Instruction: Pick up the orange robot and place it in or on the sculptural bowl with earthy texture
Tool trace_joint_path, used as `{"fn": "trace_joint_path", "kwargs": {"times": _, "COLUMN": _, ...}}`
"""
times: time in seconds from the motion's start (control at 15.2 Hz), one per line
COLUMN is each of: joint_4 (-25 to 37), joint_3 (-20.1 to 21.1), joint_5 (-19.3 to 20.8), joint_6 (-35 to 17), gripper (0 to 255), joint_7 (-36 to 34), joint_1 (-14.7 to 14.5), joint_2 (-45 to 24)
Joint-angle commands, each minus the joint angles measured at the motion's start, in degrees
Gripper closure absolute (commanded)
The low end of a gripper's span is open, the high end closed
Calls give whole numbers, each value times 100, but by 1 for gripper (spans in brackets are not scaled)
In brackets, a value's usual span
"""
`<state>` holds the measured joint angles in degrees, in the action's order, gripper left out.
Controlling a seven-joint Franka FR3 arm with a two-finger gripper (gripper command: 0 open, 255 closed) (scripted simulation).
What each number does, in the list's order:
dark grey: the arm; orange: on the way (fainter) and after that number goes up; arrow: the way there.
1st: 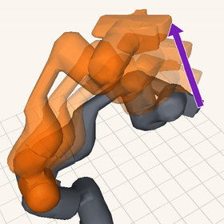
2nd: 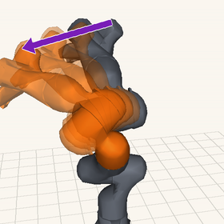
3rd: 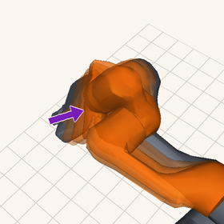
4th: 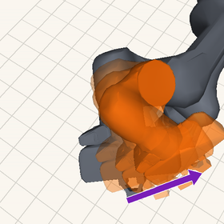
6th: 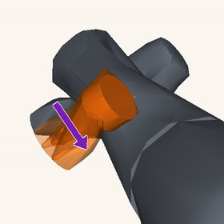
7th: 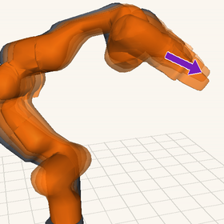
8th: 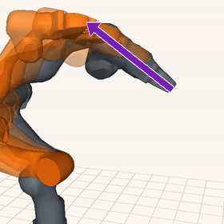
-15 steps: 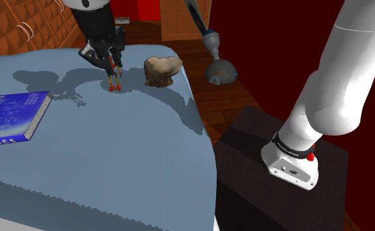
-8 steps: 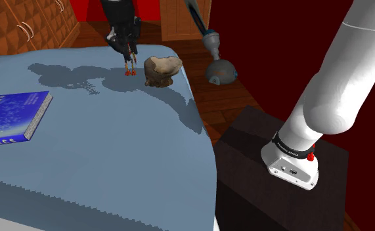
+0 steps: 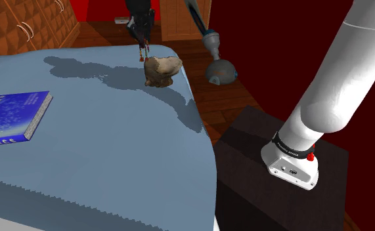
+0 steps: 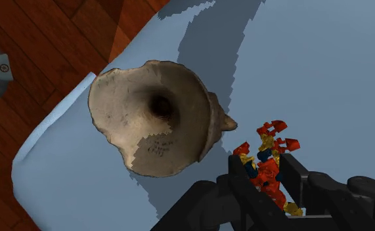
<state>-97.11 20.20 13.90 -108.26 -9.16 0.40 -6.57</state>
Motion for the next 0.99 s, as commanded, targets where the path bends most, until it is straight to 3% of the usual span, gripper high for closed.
{"fn": "trace_joint_path", "kwargs": {"times": 0.0, "joint_4": -16, "joint_3": -115, "joint_5": -33, "joint_6": -84, "gripper": 255, "joint_7": 275, "joint_1": 154, "joint_2": -9}}
{"fn": "trace_joint_path", "kwargs": {"times": 0.59, "joint_4": 565, "joint_3": -563, "joint_5": -93, "joint_6": -169, "gripper": 255, "joint_7": 1366, "joint_1": 755, "joint_2": -482}}
{"fn": "trace_joint_path", "kwargs": {"times": 0.92, "joint_4": 340, "joint_3": -597, "joint_5": -70, "joint_6": -463, "gripper": 255, "joint_7": 1383, "joint_1": 805, "joint_2": -544}}
